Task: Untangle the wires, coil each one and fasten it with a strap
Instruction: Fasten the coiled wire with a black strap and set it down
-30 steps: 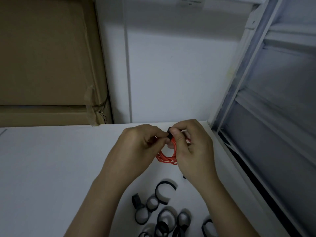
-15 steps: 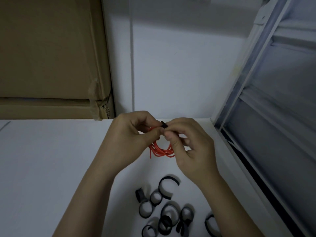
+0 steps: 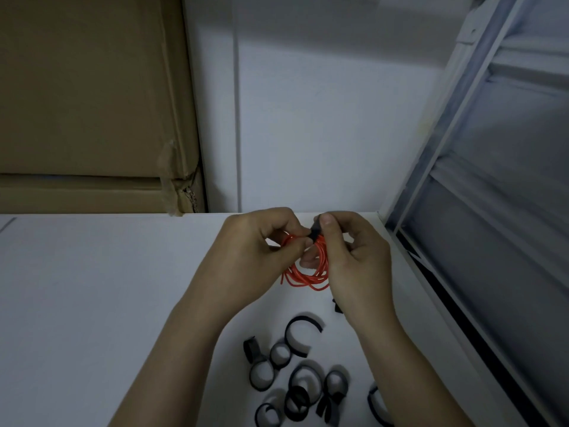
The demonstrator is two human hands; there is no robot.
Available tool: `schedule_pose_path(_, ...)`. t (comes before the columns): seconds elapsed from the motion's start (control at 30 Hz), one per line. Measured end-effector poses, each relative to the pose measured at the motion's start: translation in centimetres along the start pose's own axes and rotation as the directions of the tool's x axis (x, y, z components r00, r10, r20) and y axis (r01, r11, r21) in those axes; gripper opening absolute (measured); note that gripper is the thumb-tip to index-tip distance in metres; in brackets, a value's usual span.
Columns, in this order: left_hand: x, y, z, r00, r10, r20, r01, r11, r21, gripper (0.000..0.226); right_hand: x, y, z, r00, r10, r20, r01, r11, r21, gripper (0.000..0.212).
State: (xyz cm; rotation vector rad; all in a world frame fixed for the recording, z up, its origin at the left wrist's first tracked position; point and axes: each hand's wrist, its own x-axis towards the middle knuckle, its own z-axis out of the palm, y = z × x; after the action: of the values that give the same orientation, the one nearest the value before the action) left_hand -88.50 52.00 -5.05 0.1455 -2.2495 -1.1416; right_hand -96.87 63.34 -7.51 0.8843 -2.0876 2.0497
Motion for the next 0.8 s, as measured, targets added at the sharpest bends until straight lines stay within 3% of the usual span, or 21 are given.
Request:
schedule_pose_path(0.17, 0.1, 0.2, 0.3, 0.998, -0.057, -0.015, 0.057, 0.998, 0.006, 0.006, -0.1, 0.0, 0.0, 0.999, -0.035, -0.006, 0.035, 0.999, -0.004, 0.016)
schedule_pose_path(0.37, 0.2, -0.2, -0.1, 0.989, -0.146, -0.019, 0.145, 0.989, -0.038, 0.007, 0.1, 0.6, -0.1, 0.942, -0.303, 0.142, 0.323, 0.935, -0.148, 0.021)
schedule_pose_path(0.5, 0.2, -0.4, -0.4, 0.988, -0.156, -0.017, 0.154, 0.984, -0.094, 0.007, 0.5, 0.8, -0.7, 0.905, -0.367, 0.217, 0.401, 0.906, -0.139, 0.016)
schedule_pose_path(0.67, 0.3, -0.4, -0.3, 0.980, -0.201, -0.003, 0.192, 0.938, -0.289, 0.009, 0.8, 0.3, -1.1, 0.932, -0.281, 0.228, 0.293, 0.956, -0.018, 0.015)
schedule_pose_path(0.8, 0.5, -0.6, -0.5, 0.978, -0.202, 0.055, 0.209, 0.918, -0.336, 0.009, 0.9, 0.0, -1.4, 0.954, -0.170, 0.248, 0.162, 0.985, 0.052, 0.021)
